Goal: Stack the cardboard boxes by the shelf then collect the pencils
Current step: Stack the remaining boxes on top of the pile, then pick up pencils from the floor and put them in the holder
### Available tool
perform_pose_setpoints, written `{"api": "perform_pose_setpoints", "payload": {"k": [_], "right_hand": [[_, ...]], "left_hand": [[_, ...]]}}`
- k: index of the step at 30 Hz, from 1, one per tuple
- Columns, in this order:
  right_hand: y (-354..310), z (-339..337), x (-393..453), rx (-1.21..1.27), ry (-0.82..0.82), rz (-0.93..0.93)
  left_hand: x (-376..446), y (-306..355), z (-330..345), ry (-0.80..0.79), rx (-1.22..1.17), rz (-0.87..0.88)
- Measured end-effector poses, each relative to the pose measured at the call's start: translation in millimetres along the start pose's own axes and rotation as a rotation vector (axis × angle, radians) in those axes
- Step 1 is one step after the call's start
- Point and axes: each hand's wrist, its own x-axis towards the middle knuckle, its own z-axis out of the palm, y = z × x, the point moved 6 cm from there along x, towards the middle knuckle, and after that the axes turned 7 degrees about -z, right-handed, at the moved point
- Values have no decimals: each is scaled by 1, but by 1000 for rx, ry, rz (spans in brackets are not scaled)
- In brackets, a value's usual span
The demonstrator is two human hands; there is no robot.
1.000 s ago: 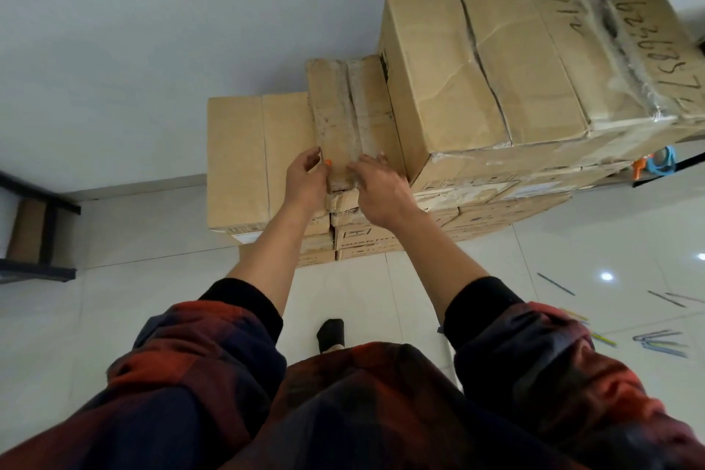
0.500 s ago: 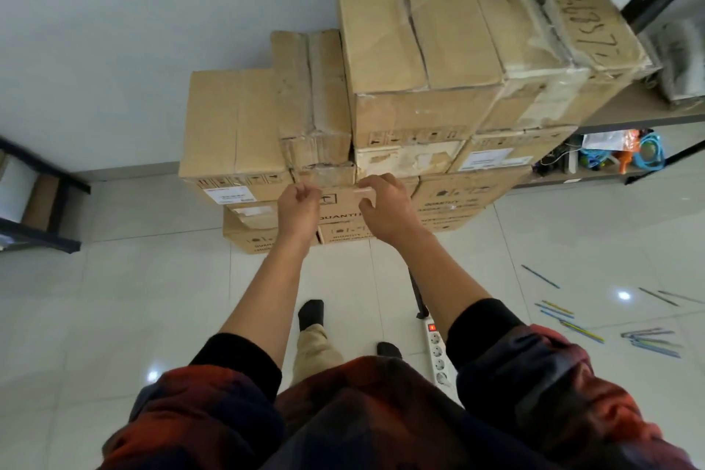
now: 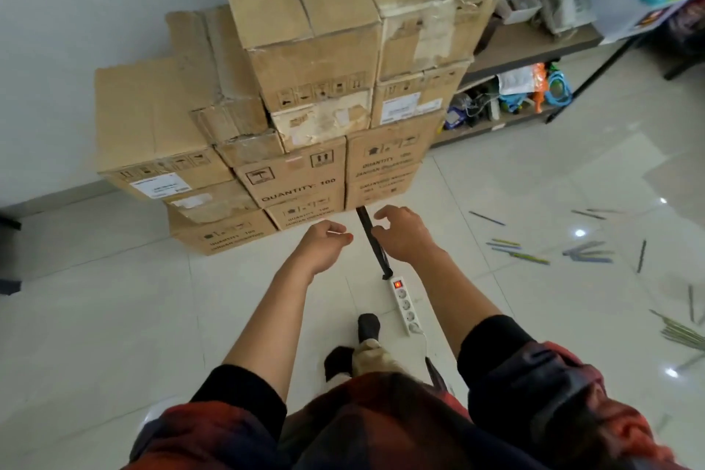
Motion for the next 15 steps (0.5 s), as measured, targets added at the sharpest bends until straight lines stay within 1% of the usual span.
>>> {"api": "perform_pose_setpoints", "payload": {"k": [4,7,12,15], "right_hand": [[36,6,-34,25,-38,69],[74,1,-57,57,-36,120],[141,-26,-81,89,-9,181],[193,-53,-93,120,4,193]], "left_hand": [[-12,-6,30,-17,79,19],[-21,-6,64,-44,120,22],[-34,18,134,-109,184,52],[-38,38,192,-130,207,59]]}}
